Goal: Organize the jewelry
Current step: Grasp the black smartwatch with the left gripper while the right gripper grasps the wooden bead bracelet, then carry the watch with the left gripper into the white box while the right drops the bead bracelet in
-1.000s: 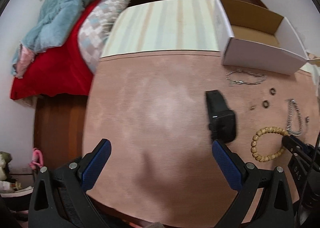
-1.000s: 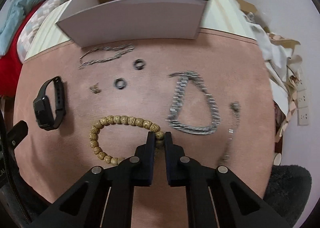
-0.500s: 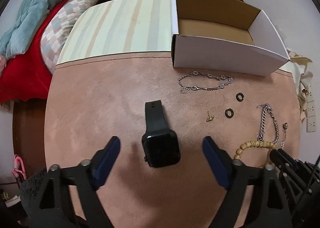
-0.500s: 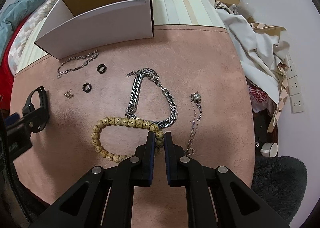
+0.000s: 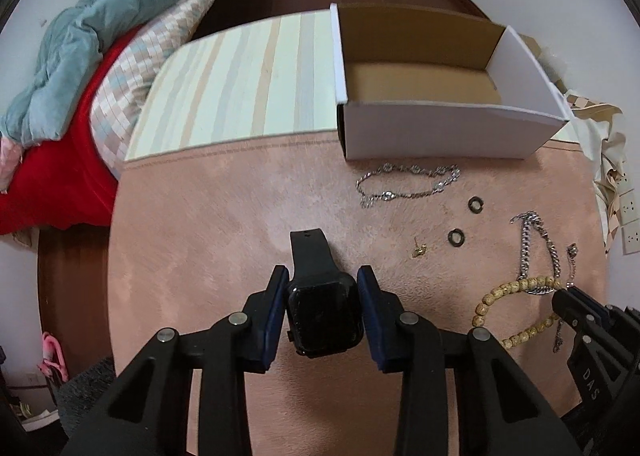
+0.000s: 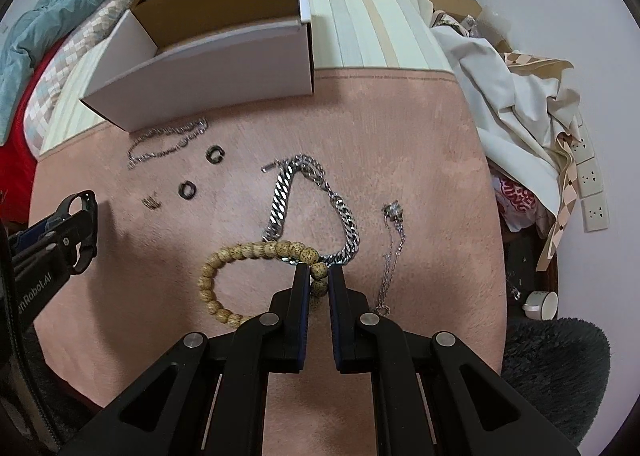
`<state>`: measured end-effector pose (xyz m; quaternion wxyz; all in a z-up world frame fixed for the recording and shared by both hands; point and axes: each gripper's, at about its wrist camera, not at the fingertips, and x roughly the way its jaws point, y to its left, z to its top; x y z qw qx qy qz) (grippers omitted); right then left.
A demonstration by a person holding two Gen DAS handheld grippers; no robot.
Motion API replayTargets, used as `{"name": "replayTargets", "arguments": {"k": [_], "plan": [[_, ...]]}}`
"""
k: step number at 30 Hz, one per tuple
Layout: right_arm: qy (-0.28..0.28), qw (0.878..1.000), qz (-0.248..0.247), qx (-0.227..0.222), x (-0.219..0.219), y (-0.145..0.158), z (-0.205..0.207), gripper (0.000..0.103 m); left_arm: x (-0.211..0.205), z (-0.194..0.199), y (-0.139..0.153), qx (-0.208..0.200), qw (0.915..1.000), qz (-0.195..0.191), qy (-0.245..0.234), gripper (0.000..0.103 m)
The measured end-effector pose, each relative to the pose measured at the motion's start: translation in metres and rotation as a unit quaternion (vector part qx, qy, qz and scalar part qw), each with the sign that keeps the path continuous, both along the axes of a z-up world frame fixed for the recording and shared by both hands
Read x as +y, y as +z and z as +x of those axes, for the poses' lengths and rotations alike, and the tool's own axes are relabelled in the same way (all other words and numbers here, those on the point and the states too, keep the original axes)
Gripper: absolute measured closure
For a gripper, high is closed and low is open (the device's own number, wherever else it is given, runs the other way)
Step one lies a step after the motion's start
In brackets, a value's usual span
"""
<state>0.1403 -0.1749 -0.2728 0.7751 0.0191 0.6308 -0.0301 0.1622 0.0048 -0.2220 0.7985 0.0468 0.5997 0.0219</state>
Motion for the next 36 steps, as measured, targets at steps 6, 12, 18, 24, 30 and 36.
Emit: {"name": "replayTargets", "arguments": {"k": [6,12,18,24,30,36], "plan": [[0.011,1.000,0.015,-0.016,0.006,0.026,0.001,0.094,-0.003,-0.005,0.030,-0.035,0.9993,0.003,-0.010,0.072],[0.023,0.998,0.033,-0.057,0.012,0.067,0.003,0.094,-0.006,-0.005,0.069,-0.068,0.9975,-0.013,-0.015,0.072],[0.031,0.993,0.045,-0.109,0.010,0.119,0.024,0.094,-0.006,0.011,0.104,-0.098,0.9944,-0.036,-0.019,0.072],[0.035,0.987,0.052,-0.146,0.005,0.155,0.066,0.094,-0.006,0.040,0.121,-0.110,0.9923,-0.054,-0.019,0.072],[0.047,0.985,0.058,-0.155,0.008,0.165,0.115,0.094,-0.009,0.078,0.119,-0.106,0.9918,-0.068,-0.024,0.072],[0.056,0.987,0.079,-0.125,0.013,0.141,0.162,0.094,-0.008,0.117,0.097,-0.079,0.9922,-0.094,-0.021,0.072]]}}
